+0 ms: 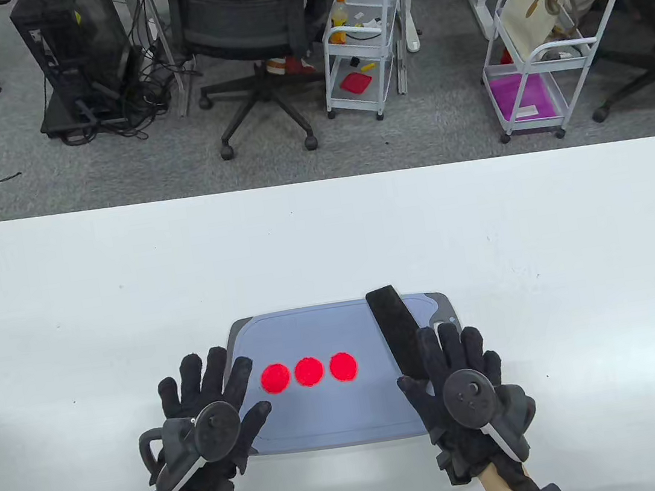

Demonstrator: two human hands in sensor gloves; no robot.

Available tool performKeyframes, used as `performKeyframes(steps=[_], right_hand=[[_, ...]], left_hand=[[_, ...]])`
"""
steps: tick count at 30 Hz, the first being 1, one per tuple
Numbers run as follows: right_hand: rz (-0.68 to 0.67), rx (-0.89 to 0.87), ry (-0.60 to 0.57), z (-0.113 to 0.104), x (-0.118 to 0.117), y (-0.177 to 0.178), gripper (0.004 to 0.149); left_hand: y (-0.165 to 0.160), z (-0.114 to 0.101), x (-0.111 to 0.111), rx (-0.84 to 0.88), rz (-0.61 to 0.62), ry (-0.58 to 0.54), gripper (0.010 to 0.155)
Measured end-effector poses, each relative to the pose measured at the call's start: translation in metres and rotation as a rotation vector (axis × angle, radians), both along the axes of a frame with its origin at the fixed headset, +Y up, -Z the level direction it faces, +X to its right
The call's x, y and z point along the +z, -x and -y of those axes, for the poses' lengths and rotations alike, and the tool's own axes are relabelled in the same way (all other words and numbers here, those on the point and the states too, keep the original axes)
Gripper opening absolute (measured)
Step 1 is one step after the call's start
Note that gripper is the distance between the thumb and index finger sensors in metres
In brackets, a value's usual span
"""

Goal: Chop plasticine discs into granules with repetitive downward strikes

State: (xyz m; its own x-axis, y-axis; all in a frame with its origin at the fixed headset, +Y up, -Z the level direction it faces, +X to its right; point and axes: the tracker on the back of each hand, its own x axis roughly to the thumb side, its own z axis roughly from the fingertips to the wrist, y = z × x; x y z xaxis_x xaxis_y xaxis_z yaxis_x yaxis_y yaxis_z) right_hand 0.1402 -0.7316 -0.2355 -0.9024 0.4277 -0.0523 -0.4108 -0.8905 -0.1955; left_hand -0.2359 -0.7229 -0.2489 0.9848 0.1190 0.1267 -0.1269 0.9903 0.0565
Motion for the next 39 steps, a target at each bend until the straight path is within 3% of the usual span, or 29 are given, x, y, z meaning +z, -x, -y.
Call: performKeyframes(steps=[23,29,35,39], right_hand=[[0.019,0.041,0.004,-0.002,0.004,0.004,0.078],[0.043,0.164,0.125,0.000,0.007,0.016,0.070],[0.072,0.369,0.262,0.018,-0.002,0.037,0.068],[0.081,0.417,0.251,0.020,-0.004,0.045,0.066]], left_hand=[[-0.004,0.003,-0.002,-0.008,0.004,0.042,0.076],[-0.004,0.003,-0.002,-0.005,0.006,0.047,0.074],[-0.006,0.006,-0.003,-0.023,0.011,0.076,0.074],[-0.005,0.005,-0.003,-0.013,0.008,0.078,0.074]])
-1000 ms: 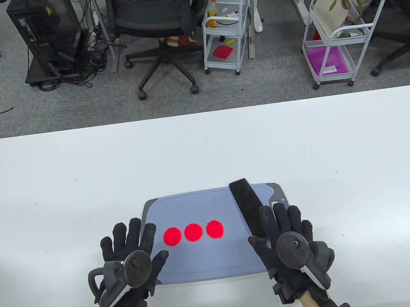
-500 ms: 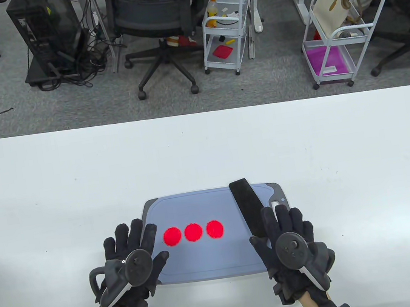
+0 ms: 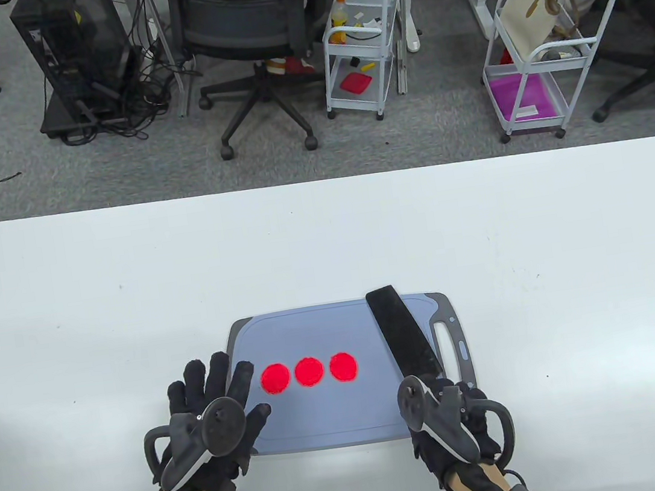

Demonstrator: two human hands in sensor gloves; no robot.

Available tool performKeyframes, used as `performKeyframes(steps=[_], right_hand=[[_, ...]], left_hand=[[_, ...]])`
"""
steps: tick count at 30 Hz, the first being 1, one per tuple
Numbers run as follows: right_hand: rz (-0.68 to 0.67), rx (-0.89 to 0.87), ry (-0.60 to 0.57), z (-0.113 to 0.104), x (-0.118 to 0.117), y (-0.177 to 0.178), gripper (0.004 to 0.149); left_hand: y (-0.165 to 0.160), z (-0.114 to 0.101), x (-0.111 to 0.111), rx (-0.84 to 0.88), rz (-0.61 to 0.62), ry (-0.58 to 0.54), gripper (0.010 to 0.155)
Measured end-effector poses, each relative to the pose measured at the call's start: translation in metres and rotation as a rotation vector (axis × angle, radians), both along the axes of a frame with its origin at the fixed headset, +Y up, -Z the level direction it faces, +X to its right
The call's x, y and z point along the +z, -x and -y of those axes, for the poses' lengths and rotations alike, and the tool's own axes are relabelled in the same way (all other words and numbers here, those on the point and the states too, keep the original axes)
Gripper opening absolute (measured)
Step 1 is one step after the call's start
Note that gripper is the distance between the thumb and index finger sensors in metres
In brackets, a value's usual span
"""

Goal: Chop plasticine discs into granules with repetitive downward strikes

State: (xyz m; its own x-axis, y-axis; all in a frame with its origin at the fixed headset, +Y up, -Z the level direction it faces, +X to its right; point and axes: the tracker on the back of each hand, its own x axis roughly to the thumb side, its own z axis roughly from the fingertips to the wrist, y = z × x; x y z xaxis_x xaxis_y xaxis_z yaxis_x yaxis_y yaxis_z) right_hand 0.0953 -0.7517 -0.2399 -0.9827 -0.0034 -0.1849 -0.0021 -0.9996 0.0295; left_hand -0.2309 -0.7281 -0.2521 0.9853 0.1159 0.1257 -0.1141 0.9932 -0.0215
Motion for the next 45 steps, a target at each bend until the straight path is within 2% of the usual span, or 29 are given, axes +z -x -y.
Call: performKeyframes(steps=[2,6,11,14,16,19,22,25,34,45], right_hand=[[0.017,-0.036,0.014,0.000,-0.001,-0.001,0.066],[0.065,-0.054,-0.094,-0.004,-0.003,-0.012,0.069],[0.099,-0.169,-0.083,-0.007,-0.004,-0.019,0.073],[0.107,-0.184,-0.059,-0.006,-0.003,-0.022,0.068],[0.113,-0.263,-0.102,-0.008,-0.002,-0.026,0.061],[0.081,-0.484,-0.069,-0.013,0.001,-0.025,0.056],[0.064,-0.672,0.009,-0.014,0.008,-0.018,0.060],[0.081,-0.757,0.047,-0.013,0.015,-0.006,0.066],[0.097,-0.613,0.079,-0.003,0.016,0.017,0.068],[0.050,-0.639,0.092,-0.001,0.019,0.031,0.069]], left_hand=[[0.000,0.000,0.000,-0.001,-0.001,0.005,0.074],[0.000,0.000,-0.001,0.013,0.007,0.014,0.074],[0.003,-0.003,-0.001,0.032,0.002,0.003,0.074],[0.004,-0.005,0.000,0.033,-0.002,-0.003,0.073],[0.005,-0.005,-0.001,0.041,-0.003,-0.002,0.073],[0.005,-0.006,-0.001,0.047,-0.003,-0.003,0.073],[0.005,-0.005,-0.002,0.013,-0.004,-0.007,0.073],[0.006,-0.005,-0.002,0.000,-0.003,0.000,0.073],[0.009,-0.007,-0.002,0.031,-0.011,0.006,0.073],[0.005,-0.006,-0.003,0.030,-0.004,0.027,0.072]])
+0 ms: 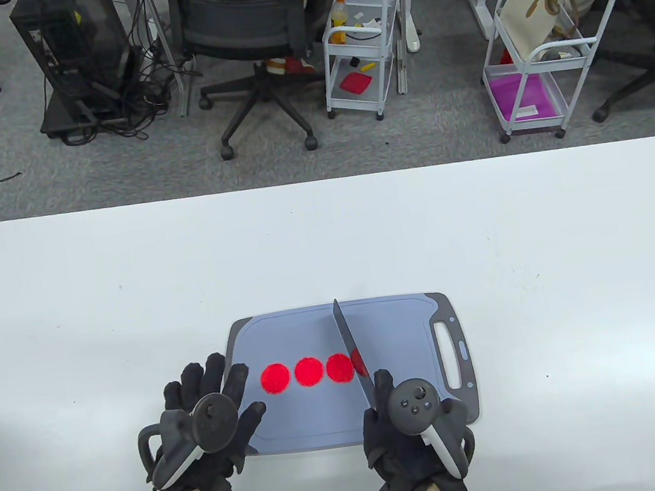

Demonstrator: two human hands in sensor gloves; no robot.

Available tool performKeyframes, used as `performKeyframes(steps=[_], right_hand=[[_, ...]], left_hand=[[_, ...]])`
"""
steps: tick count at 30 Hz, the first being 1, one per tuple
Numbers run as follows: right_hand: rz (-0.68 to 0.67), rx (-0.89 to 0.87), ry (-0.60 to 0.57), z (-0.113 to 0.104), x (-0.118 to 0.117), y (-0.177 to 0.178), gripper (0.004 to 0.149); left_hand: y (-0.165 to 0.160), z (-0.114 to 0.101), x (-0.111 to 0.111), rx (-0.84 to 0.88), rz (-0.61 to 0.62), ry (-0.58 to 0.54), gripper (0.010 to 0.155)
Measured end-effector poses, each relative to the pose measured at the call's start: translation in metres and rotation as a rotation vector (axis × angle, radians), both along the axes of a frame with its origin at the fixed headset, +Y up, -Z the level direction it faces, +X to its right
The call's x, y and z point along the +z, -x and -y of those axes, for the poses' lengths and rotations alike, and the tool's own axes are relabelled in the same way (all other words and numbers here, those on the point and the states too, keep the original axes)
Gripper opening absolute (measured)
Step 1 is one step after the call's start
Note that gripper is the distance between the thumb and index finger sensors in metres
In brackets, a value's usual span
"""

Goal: Chop plasticine discs into granules with repetitive downward strikes

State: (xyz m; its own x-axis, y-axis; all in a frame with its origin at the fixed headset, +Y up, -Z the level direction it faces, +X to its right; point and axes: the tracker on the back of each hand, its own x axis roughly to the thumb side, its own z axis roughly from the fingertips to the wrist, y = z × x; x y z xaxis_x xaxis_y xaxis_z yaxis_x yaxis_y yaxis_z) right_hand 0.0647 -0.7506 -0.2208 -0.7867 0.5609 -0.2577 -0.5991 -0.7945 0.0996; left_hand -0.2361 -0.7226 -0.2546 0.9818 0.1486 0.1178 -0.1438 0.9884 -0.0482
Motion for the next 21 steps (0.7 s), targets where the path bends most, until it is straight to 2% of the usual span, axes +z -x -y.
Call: performKeyframes(steps=[5,9,14,18,21], right_hand=[[0.004,0.013,-0.026,-0.002,-0.001,0.000,0.069],[-0.012,0.006,-0.106,-0.018,0.001,0.007,0.068],[-0.123,-0.061,-0.095,-0.029,0.004,0.057,0.069],[-0.201,-0.051,-0.050,-0.021,0.007,0.096,0.069],[-0.196,-0.065,-0.035,-0.014,0.010,0.109,0.068]], left_hand=[[0.001,-0.001,0.000,0.001,-0.006,0.002,0.072],[0.007,-0.009,-0.001,0.033,-0.041,-0.027,0.072],[0.015,-0.009,-0.001,0.041,-0.059,-0.031,0.073],[0.023,-0.008,-0.003,0.058,-0.060,-0.031,0.072],[0.026,-0.006,-0.005,0.062,-0.065,-0.006,0.072]])
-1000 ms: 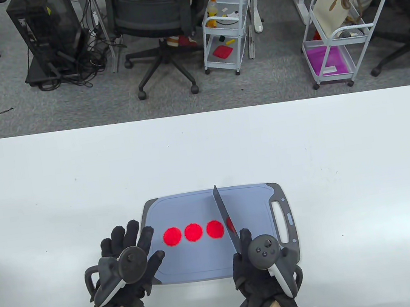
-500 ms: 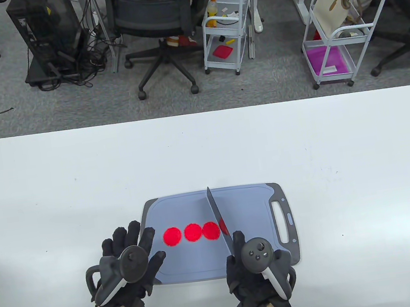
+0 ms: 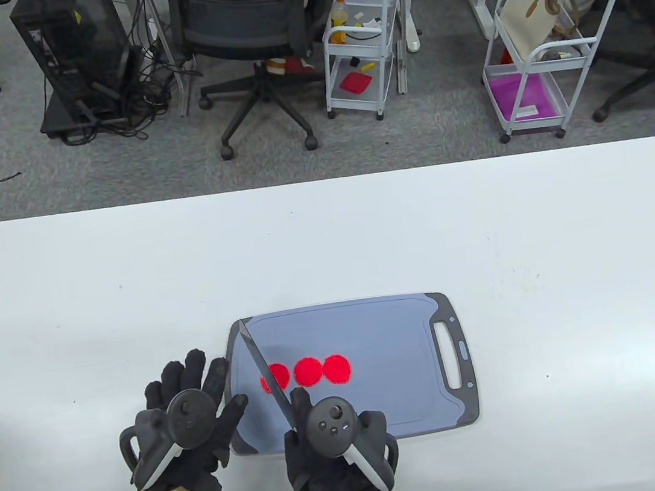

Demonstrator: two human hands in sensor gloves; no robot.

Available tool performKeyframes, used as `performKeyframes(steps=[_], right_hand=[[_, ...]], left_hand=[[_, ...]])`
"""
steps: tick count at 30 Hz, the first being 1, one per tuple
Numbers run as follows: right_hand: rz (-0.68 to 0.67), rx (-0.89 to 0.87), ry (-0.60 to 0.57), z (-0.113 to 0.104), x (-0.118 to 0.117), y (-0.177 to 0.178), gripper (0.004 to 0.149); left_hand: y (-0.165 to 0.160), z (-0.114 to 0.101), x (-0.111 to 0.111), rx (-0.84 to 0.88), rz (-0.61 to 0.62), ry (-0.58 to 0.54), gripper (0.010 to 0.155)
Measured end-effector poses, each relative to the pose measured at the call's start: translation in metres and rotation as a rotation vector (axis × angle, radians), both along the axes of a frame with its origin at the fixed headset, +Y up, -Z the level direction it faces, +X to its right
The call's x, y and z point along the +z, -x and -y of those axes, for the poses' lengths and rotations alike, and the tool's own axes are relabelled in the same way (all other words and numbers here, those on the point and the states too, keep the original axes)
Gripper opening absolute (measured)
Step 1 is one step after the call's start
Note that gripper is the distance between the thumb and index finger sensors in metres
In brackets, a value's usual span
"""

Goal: Chop plasticine discs into granules with repetitive downward strikes

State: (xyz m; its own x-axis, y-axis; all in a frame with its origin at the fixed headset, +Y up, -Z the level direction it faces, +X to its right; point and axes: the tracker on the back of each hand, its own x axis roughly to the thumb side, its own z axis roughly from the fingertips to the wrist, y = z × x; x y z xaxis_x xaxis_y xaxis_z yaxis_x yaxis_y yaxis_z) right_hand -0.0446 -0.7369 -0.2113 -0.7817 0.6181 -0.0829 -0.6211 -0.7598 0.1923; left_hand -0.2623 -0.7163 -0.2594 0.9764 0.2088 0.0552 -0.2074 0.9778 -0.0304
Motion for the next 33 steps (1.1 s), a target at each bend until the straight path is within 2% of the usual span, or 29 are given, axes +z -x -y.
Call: performKeyframes(steps=[3,8,25,29,33], right_hand=[[-0.015,-0.021,0.043,0.007,0.001,0.007,0.068],[-0.011,0.020,0.048,0.013,0.002,0.007,0.068],[0.048,0.007,0.059,0.009,0.006,-0.018,0.068],[0.039,-0.043,-0.047,-0.007,0.007,-0.026,0.066],[0.079,-0.065,-0.155,-0.027,-0.010,-0.047,0.064]], left_hand=[[-0.001,0.001,-0.003,0.002,0.000,0.007,0.072],[-0.002,0.002,-0.002,-0.001,0.006,0.016,0.072],[-0.002,0.003,-0.001,0.014,0.012,0.038,0.072],[-0.001,0.002,0.000,0.017,0.012,0.037,0.072],[0.000,0.002,0.000,0.016,0.011,0.037,0.072]])
